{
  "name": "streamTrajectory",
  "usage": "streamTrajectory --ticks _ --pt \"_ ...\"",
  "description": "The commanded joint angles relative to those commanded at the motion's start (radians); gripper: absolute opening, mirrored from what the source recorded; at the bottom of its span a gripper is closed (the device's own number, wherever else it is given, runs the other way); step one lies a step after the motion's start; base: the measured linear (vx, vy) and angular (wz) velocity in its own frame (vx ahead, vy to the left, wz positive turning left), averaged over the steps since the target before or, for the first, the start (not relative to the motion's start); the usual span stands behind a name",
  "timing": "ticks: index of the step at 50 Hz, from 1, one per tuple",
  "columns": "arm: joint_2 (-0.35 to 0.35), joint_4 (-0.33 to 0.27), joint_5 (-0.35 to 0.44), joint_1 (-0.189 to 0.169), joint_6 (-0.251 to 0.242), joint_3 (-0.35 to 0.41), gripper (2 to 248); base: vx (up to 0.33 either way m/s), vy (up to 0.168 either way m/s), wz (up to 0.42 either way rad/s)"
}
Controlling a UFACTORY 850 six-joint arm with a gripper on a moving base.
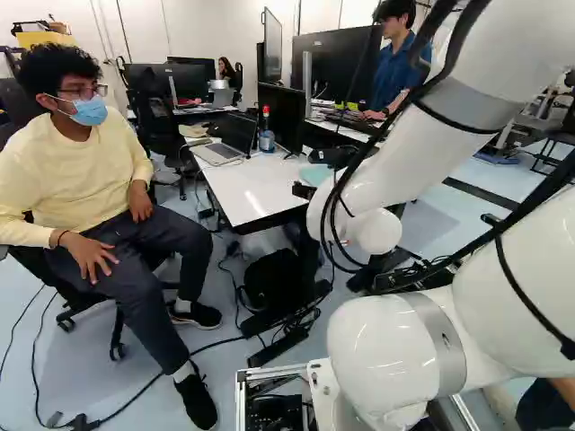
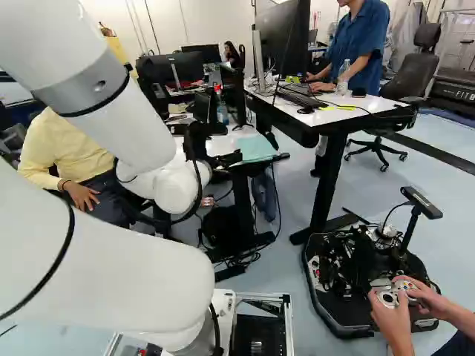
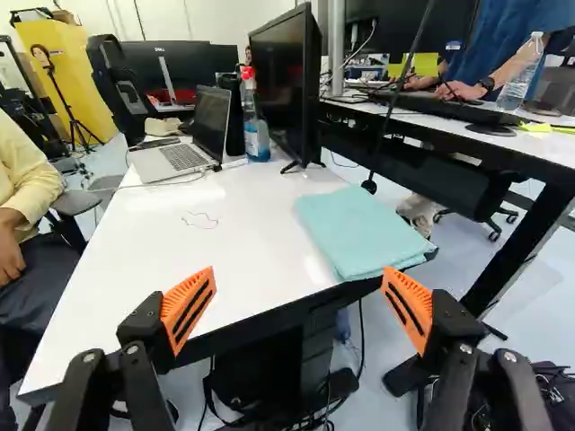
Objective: Clean the table with the green towel
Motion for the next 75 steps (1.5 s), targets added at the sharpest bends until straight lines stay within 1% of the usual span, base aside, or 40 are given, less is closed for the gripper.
streamTrajectory --ticks 13,32,75 --pt "-0.011 0.0 -0.006 -0.01 0.0 -0.041 247 0.0 0.0 0.0" --pt "-0.033 0.0 -0.034 -0.024 0.0 -0.107 247 0.0 0.0 0.0" --pt "-0.099 0.0 -0.166 -0.057 0.0 -0.265 247 0.0 0.0 0.0"
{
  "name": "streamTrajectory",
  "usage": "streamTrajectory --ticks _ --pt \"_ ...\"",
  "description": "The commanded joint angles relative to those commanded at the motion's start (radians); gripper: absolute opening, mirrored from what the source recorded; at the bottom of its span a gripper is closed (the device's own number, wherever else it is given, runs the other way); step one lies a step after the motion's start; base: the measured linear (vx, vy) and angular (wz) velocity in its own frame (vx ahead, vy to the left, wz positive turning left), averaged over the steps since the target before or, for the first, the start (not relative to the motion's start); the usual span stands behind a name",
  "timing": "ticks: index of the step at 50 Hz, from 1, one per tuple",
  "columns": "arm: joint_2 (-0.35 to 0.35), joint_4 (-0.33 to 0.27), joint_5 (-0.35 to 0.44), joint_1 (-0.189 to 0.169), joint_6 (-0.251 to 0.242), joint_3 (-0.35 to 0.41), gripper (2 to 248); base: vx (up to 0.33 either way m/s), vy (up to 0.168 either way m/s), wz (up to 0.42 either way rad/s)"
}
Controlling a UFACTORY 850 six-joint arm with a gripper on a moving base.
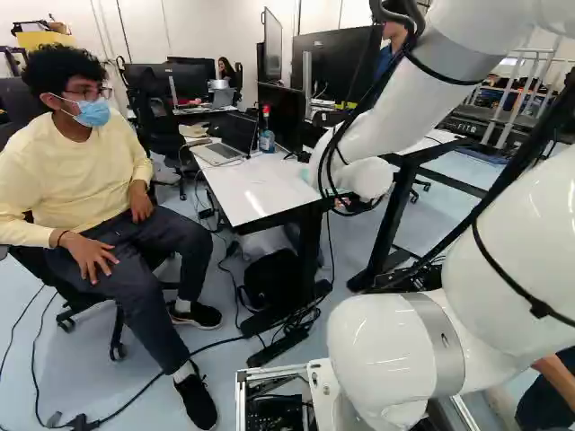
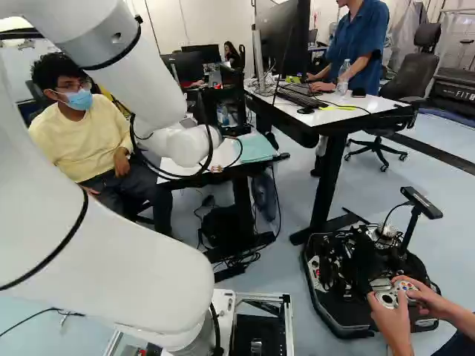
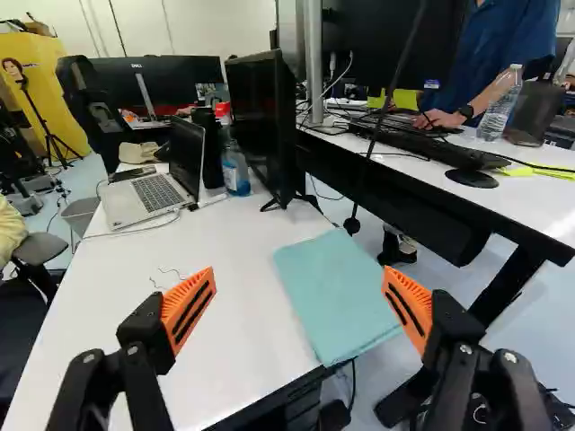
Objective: Clean the table with the green towel
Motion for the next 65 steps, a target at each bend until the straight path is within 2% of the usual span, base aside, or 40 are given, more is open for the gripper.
streamTrajectory --ticks 23,65 --pt "-0.044 0.0 -0.11 -0.017 0.0 -0.093 247 0.0 0.0 0.0" --pt "-0.143 0.0 -0.405 -0.048 0.0 -0.284 247 0.0 0.0 0.0"
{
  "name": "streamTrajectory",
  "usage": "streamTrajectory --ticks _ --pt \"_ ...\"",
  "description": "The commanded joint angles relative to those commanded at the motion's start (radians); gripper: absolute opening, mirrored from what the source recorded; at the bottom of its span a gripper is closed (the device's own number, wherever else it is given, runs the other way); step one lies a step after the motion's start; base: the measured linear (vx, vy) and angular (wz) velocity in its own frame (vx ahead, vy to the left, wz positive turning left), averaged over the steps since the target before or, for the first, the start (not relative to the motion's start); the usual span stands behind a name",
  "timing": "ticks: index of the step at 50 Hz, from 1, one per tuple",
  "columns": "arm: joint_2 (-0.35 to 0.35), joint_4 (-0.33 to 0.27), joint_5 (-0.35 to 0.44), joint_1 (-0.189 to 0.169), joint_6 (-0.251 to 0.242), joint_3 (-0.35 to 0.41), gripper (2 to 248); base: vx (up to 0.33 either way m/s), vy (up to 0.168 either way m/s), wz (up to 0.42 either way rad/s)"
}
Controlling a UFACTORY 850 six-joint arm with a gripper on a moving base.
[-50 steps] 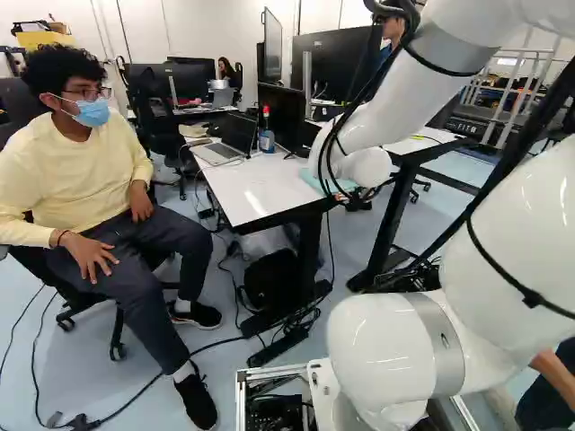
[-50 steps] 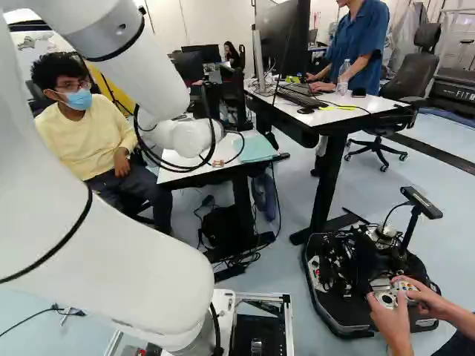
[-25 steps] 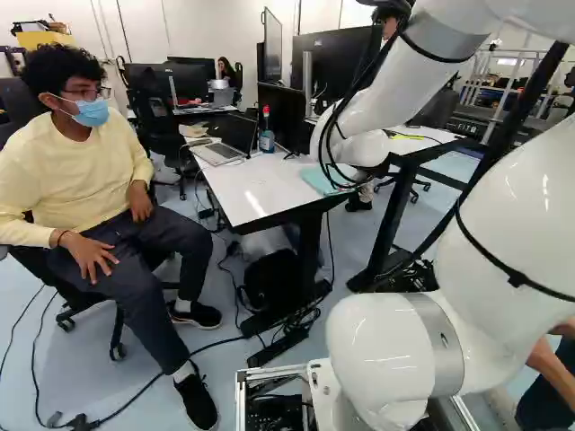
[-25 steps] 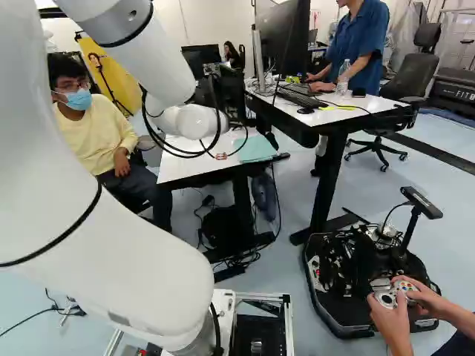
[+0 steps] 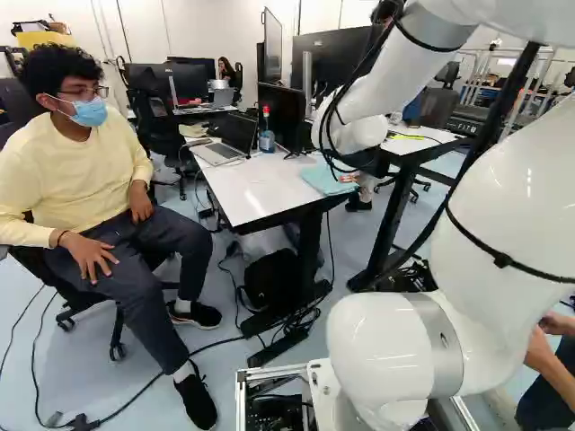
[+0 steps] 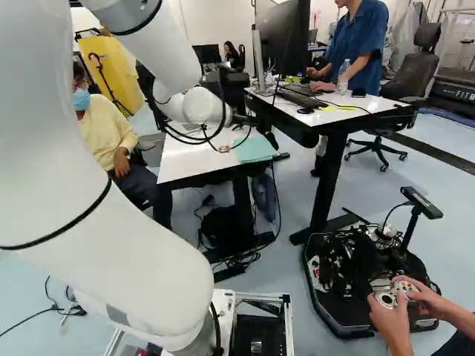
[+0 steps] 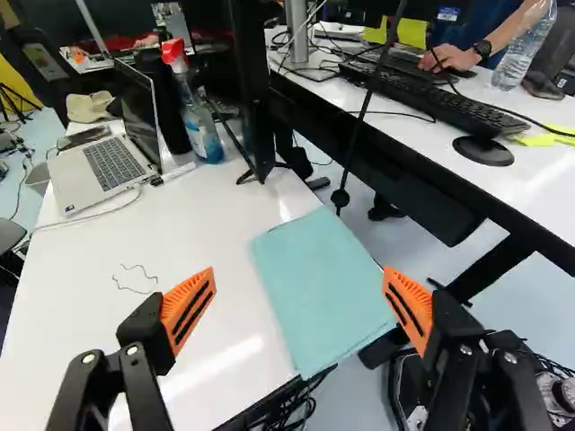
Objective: Clean the table with the green towel
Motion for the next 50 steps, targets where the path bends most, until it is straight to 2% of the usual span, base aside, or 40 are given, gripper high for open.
streamTrajectory --ticks 18,39,50 --pt "-0.051 -0.003 -0.124 -0.014 0.0 -0.093 247 0.0 0.0 0.0" --pt "-0.115 -0.067 -0.225 -0.034 0.0 -0.206 247 0.0 0.0 0.0" --pt "-0.166 -0.079 -0.3 -0.032 0.0 -0.265 247 0.0 0.0 0.0"
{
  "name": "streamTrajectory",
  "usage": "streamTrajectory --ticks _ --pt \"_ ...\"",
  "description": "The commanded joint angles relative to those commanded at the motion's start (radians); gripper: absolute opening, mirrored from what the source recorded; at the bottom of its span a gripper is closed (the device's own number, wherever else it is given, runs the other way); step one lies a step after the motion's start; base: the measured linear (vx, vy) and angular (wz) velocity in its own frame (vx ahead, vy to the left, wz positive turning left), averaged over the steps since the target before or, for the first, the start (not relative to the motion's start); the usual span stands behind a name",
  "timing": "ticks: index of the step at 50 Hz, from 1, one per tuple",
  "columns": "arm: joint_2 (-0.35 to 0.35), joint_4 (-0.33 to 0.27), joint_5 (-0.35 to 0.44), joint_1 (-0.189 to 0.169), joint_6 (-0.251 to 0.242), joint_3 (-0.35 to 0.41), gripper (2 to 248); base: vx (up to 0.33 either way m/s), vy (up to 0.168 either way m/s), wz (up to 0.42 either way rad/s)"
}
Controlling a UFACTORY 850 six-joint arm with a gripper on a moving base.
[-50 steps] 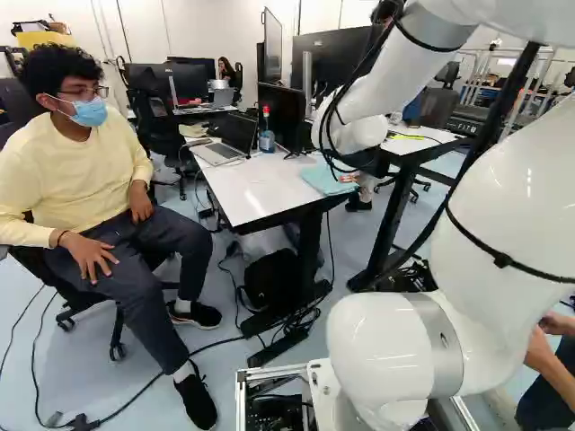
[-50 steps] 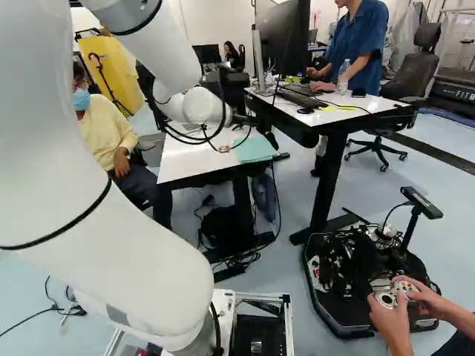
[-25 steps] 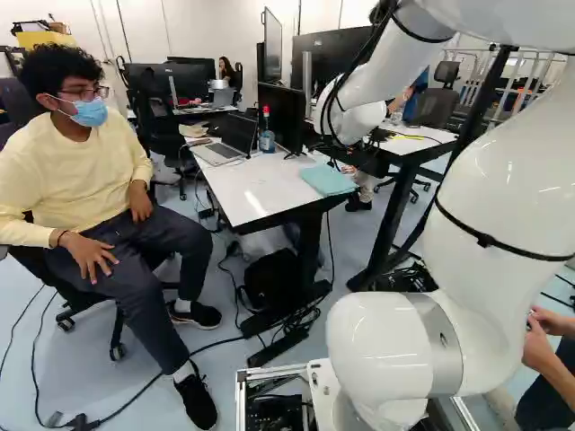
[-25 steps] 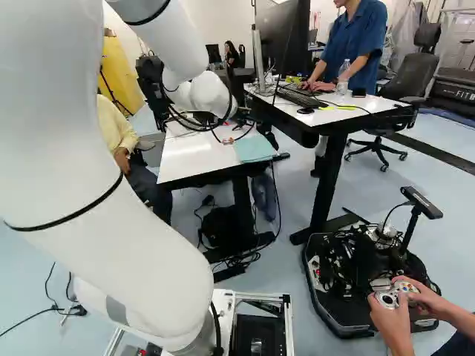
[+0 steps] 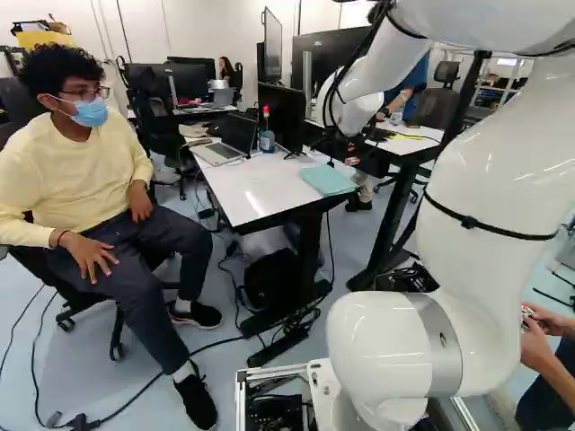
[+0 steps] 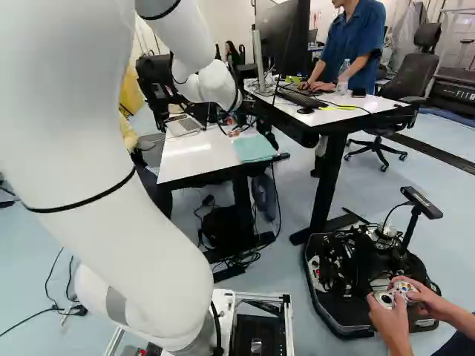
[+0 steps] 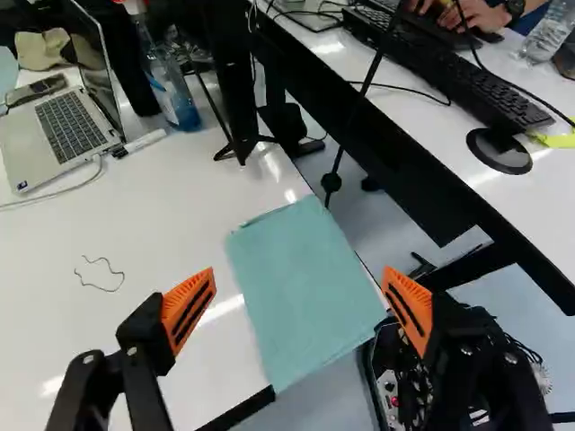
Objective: Clean the table with the green towel
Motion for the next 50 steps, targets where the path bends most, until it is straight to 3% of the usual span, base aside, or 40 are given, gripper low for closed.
streamTrajectory --ticks 18,35,50 --pt "-0.087 0.03 -0.112 0.008 0.0 -0.096 247 0.0 0.0 0.0" --pt "-0.167 0.138 -0.167 0.016 0.0 -0.188 247 0.0 0.0 0.0" --pt "-0.233 0.155 -0.18 0.022 0.0 -0.267 247 0.0 0.0 0.0"
